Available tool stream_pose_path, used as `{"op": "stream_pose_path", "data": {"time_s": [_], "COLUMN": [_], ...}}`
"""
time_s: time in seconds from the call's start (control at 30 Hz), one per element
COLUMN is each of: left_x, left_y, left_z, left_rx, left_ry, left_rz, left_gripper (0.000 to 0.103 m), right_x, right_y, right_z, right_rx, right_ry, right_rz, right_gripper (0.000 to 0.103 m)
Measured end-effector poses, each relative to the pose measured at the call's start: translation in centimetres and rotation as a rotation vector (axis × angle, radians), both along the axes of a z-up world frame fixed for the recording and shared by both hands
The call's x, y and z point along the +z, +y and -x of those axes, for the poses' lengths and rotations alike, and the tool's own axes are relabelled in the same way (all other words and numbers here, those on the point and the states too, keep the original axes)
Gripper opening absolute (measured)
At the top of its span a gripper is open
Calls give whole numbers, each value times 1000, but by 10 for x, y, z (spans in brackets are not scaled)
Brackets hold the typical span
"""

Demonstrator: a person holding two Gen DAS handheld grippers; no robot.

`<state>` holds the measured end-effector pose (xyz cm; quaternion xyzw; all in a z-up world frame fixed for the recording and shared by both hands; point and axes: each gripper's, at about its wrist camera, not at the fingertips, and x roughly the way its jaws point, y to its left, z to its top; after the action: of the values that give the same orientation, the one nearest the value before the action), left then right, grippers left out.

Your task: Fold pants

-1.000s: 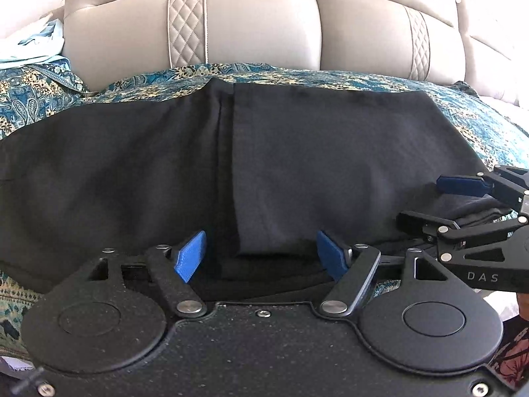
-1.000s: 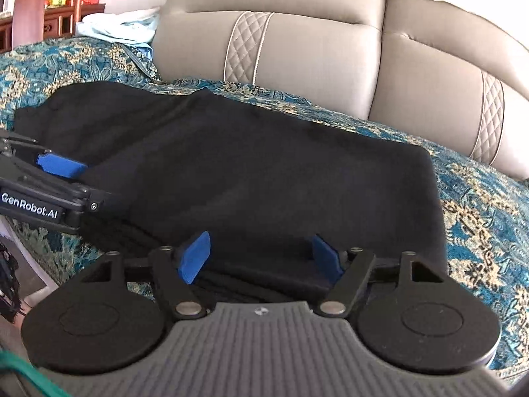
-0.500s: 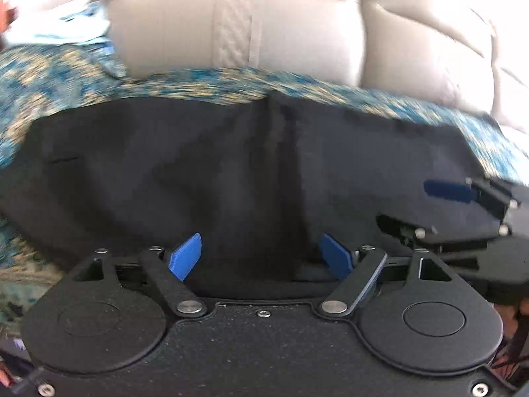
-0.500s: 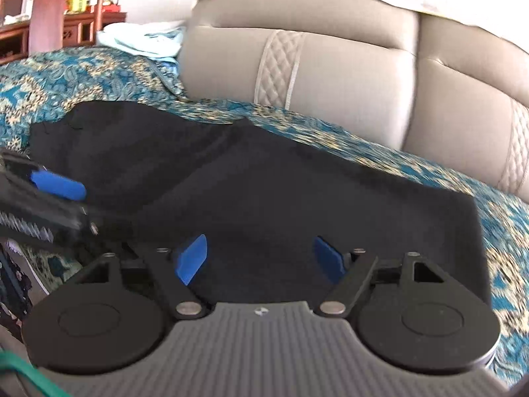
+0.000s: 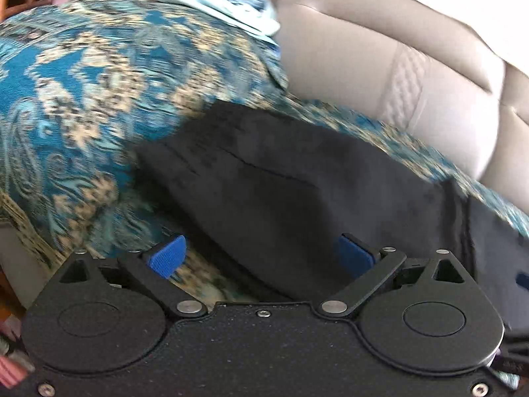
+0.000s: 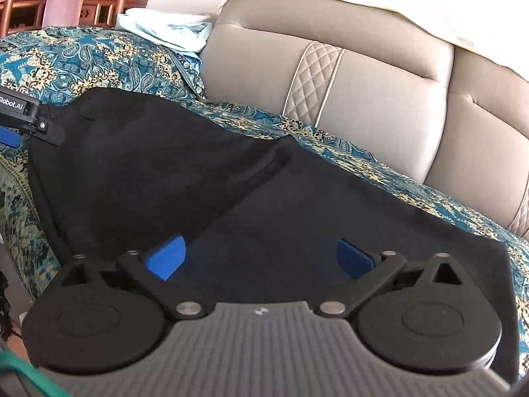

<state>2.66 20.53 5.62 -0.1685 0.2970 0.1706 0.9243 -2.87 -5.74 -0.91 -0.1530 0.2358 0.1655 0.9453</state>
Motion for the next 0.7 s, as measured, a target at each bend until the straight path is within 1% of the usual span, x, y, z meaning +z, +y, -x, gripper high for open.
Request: {"op": "stream_pose_path", "data": {"time_s": [0.03, 0.07, 0.1, 0.13, 0.17, 0.23, 0.3, 0.43, 0.6, 0.7], "left_x": [-1, -3, -4, -6, -9, -14, -18, -20, -21, -21], "left_y": [10, 18, 27, 36, 43, 56, 64, 67, 72, 78], "left_z": [1, 1, 0, -2, -4, -5, -3, -4, -11, -19], "left_rx": [30, 58, 92, 122, 149, 184, 206, 219, 240, 265], "left_ry": [-22, -38, -46, -36, -19, -20, -36, -53, -73, -87], "left_rz": [23, 48, 75, 99, 117, 168, 201, 196, 212, 219], "left_gripper": [89, 74, 48, 39, 36, 36, 40, 49, 63, 64], "right_x": [-1, -1, -3, -4, -5, -6, -6, -7, -9, -9], "right_y": [1, 2, 4, 5, 6, 6, 5, 1, 1, 1], "right_z": [-1, -1, -1, 0, 2, 3, 2, -2, -2, -2], "right_rx": [-1, 3, 8, 11, 12, 15, 14, 5, -1, 1], "right_ry": [1, 3, 8, 4, -7, -14, -4, 21, 24, 26], "right_rz": [2, 4, 12, 19, 23, 26, 13, -25, -38, -40], "right_gripper": [103, 103, 103, 103, 103, 103, 103, 103, 103, 103]}}
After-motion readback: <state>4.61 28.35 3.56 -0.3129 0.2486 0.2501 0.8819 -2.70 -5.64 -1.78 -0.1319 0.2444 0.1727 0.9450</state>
